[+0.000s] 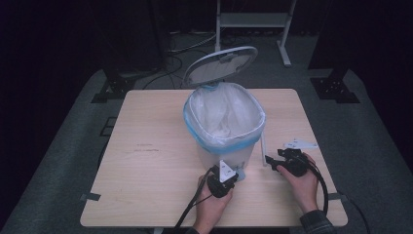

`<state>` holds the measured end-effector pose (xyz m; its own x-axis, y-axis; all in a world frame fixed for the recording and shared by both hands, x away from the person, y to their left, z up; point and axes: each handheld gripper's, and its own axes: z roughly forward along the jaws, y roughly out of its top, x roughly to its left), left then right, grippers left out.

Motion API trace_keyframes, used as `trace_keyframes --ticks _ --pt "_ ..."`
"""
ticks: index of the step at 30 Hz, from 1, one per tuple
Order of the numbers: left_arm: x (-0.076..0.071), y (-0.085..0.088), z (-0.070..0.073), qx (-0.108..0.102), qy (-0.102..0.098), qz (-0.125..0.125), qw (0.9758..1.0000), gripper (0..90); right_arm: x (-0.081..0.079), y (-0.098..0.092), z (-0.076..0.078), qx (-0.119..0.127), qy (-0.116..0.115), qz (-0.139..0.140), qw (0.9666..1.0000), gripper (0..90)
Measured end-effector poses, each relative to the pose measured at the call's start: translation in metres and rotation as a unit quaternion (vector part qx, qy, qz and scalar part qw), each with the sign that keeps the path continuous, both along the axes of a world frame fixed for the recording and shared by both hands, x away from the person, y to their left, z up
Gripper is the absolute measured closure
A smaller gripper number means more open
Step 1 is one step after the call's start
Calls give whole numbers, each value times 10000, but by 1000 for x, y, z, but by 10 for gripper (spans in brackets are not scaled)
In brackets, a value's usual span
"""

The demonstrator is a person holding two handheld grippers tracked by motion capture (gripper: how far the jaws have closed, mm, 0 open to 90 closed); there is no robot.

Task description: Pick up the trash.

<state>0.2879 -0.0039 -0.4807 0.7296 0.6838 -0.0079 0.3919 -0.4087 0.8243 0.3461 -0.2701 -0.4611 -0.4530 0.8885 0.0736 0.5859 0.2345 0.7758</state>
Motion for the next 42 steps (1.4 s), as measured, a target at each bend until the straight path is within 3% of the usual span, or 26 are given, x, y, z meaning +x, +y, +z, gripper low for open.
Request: trace_keyframes --ticks 5,14,19,27,42 --pt "0 0 0 -4 2 3 10000 900 16 10 -8 -39 27 -3 10000 496" --pt "0 0 0 -5 4 7 10000 900 29 10 -18 -32 72 -149 9999 580" --pt "0 0 0 -6 4 6 10000 900 34 11 -19 -168 113 -90 9998 646" --pt "0 0 0 -19 -1 7 10000 900 35 11 -20 -235 126 -132 9996 732" --pt "1 0 0 -27 6 6 10000 900 33 0 -20 -110 166 -321 9993 788"
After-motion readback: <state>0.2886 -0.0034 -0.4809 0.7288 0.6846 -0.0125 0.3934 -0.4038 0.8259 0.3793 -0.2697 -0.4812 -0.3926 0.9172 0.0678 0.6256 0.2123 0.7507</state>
